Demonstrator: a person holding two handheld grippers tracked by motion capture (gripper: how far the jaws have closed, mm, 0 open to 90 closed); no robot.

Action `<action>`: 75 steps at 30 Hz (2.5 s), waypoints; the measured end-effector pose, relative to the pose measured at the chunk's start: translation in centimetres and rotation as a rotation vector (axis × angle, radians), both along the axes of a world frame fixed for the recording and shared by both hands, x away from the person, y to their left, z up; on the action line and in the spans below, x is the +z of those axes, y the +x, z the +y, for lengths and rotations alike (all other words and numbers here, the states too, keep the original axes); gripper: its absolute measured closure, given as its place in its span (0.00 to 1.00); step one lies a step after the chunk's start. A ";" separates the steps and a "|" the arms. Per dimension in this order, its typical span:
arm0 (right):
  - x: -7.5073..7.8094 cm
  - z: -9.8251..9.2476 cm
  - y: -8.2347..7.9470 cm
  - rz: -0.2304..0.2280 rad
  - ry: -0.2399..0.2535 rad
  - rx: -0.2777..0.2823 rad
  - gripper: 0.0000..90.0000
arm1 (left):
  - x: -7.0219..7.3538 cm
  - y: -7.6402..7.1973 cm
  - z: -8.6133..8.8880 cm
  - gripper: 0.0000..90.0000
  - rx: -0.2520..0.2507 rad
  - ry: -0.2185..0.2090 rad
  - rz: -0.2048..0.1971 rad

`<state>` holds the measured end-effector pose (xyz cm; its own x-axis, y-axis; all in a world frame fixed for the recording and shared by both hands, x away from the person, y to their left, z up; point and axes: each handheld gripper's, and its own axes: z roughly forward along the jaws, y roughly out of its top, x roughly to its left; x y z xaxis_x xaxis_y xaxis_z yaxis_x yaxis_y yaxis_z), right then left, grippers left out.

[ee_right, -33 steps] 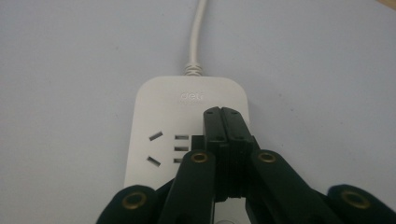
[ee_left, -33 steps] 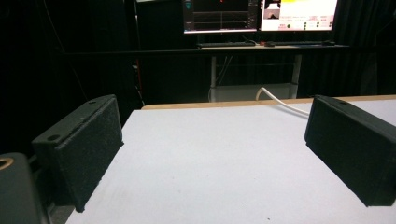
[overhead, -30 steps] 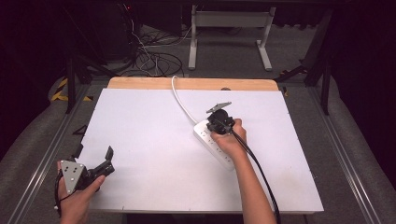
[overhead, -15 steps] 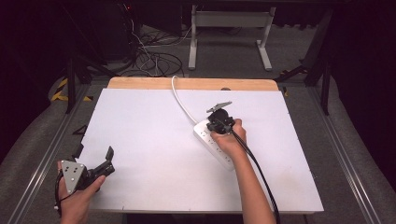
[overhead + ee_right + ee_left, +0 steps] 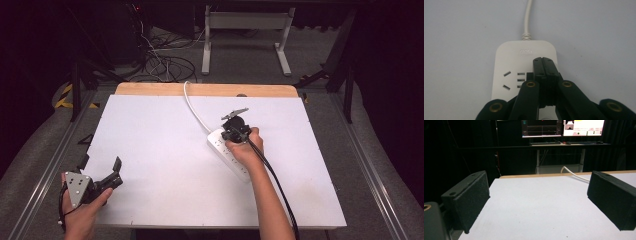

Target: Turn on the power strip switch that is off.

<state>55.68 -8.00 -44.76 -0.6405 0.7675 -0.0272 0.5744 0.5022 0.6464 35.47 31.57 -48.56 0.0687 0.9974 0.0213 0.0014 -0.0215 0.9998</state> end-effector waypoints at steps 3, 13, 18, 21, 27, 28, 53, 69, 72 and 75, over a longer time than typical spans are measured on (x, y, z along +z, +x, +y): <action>0.0 0.0 0.0 0.000 -0.001 -0.002 1.00 | 0.0 0.0 0.0 0.05 0.002 -0.001 0.000; 0.0 0.0 0.0 0.010 0.005 -0.005 1.00 | 0.0 0.0 -0.1 0.05 0.002 0.000 -0.001; 0.1 0.1 0.0 0.018 0.001 -0.013 1.00 | 0.0 0.0 0.0 0.05 0.003 0.001 0.000; 0.1 0.2 0.1 0.024 -0.001 -0.018 1.00 | 0.0 -0.1 0.1 0.05 0.003 0.000 0.000; 0.0 0.2 0.0 0.024 0.000 -0.023 1.00 | 0.0 -0.1 0.1 0.05 0.001 -0.001 0.002; 0.0 0.2 0.0 0.025 0.003 -0.027 1.00 | 0.0 -0.2 0.1 0.05 0.002 -0.002 0.002; -0.1 0.3 -0.2 0.009 -0.001 -0.045 1.00 | -0.1 0.0 0.0 0.05 0.002 0.000 0.003; -0.2 0.4 -0.4 -0.004 -0.006 -0.048 1.00 | -0.1 0.1 -0.1 0.05 0.000 0.003 0.004; -0.2 0.4 -0.4 -0.006 -0.009 -0.049 1.00 | -0.1 0.0 -0.1 0.05 0.000 0.002 0.003; -0.2 0.4 -0.5 -0.010 -0.004 -0.057 1.00 | 0.0 0.0 -0.1 0.05 0.000 -0.005 0.000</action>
